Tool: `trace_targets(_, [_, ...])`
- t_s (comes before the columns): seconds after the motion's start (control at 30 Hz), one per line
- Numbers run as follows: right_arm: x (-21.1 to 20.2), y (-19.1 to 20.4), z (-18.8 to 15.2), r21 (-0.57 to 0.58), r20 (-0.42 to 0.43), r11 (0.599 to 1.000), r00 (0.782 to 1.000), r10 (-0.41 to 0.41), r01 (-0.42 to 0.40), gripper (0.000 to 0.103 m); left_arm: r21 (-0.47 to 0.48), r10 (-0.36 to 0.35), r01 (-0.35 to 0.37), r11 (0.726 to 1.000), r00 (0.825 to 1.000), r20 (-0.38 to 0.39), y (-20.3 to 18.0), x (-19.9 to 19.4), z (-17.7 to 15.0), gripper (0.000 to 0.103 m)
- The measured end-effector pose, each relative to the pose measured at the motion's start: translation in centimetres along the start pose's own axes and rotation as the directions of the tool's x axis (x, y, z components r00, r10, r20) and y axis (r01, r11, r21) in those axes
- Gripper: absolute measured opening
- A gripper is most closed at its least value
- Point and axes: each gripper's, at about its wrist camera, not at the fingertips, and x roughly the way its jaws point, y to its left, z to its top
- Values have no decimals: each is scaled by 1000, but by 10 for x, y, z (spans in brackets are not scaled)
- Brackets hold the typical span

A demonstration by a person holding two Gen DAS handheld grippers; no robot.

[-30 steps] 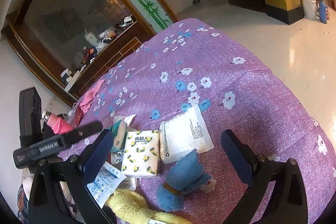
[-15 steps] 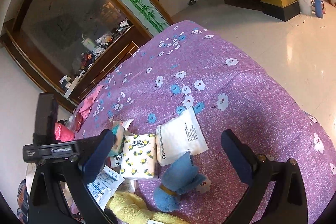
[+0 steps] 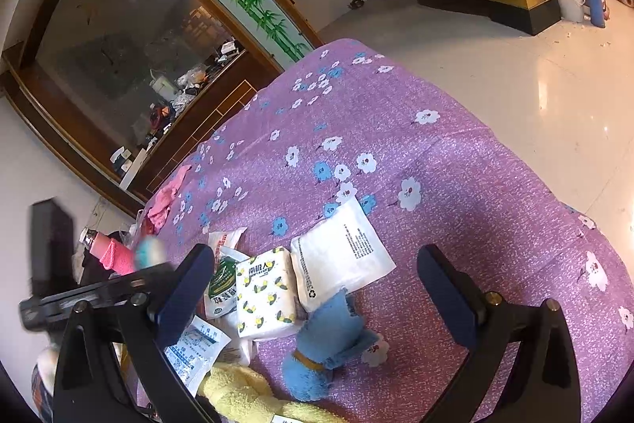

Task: Organize soft objects
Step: 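Grasp the teal cartoon tissue pack with the left tool while the right grasps the yellow-patterned tissue pack, then carry both tissue packs into the white box and open both tools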

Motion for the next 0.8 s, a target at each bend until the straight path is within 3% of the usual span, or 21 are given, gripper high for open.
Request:
trace_targets(0.2, [2,-2,2,4,-8,1000,1000,25,-25,102,-50,-42,49,998,991,131,19,-67,-39,74])
trace_targets(0.37, [5,28,-8,-146,-28,987,998,63,-66,101,-111,-47,69,991,981,190,28,-112,-106,75])
trace_targets(0.43, [5,43,-11,-198,-52,978,997,61,-70,96,-136,-52,84,987,974,219,33,-129,-136,75])
trace_targets(0.5, [11,61,-13,-238,-123,968,991,55,-83,78,-156,-56,96,983,969,242,35,-140,-159,75])
trace_targets(0.6, [29,87,-19,-325,-222,945,975,-30,-45,73,-182,-69,118,976,965,255,42,-148,-193,75])
trace_targets(0.73, [60,103,-24,-427,-240,899,948,-211,92,73,-218,-73,135,967,960,269,56,-151,-220,75])
trace_targets(0.8, [72,101,-25,-429,-254,896,937,-239,113,69,-235,-72,141,962,958,279,61,-153,-230,75])
